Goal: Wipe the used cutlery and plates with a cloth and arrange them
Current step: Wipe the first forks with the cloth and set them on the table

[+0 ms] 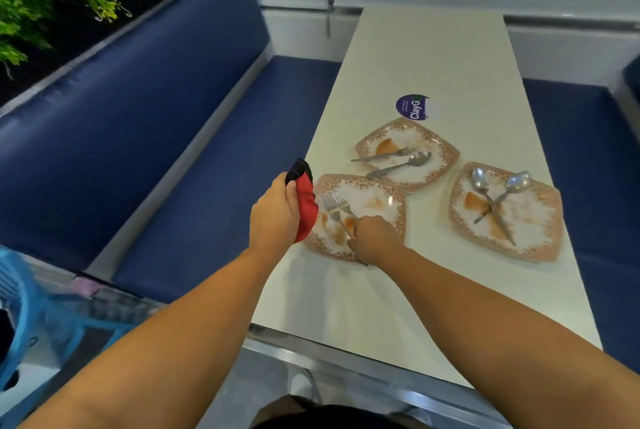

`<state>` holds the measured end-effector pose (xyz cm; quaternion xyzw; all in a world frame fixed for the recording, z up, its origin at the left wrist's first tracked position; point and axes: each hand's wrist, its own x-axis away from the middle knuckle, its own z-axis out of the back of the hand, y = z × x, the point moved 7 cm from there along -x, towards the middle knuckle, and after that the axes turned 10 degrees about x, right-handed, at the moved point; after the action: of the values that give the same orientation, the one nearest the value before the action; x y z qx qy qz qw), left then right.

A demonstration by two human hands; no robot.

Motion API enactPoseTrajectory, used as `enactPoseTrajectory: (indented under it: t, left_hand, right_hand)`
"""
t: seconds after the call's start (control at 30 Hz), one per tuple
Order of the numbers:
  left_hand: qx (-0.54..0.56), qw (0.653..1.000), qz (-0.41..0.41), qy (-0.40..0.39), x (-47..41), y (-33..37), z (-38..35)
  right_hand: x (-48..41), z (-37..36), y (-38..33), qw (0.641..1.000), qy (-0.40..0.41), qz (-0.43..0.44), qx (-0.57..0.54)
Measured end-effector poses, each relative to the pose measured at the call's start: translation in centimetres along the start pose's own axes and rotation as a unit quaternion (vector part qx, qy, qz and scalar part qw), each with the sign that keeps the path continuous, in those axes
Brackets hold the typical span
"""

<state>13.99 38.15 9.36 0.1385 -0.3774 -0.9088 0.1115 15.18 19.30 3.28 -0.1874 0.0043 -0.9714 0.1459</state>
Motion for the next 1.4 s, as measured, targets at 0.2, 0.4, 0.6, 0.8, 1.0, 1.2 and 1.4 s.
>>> enactPoseTrajectory:
  t: [0.2,0.4,0.6,0.8,1.0,1.2,1.4]
  left_hand:
    - [0.022,0.999,-0.013,-0.027,-1.2,-2.7,0.0]
    - [0.087,0.996,0.003,-0.031,-2.1,-3.1,-0.3]
    - [0.171,0.984,0.052,-0.016,-2.8,-3.3,-0.8]
    - [0.321,0.928,0.162,-0.096,-2.9,-3.1,-3.4]
    - [0.390,0.895,0.141,-0.164,-1.4,1.0,-5.1]
    - [0.425,0.877,0.156,-0.159,-1.2,4.5,-7.2]
    - [0.346,0.924,0.141,-0.079,-3.0,5.6,-6.7]
  right_hand:
    - [-1.3,-1.5,1.1,0.990,-0.027,-0.114,-0.079]
    - [-1.0,-1.8,2.1,0.978,-0.034,-0.157,-0.134]
    - [1.4,-0.9,3.6,0.884,0.004,-0.181,-0.430]
    - [2.9,0.3,3.5,0.788,0.023,-0.123,-0.602]
    - [3.6,1.7,3.6,0.802,0.031,-0.080,-0.592]
    - [4.1,3.1,3.3,0.813,0.026,-0.045,-0.580]
    - [4.7,3.7,4.4,0.820,0.031,-0.045,-0.570]
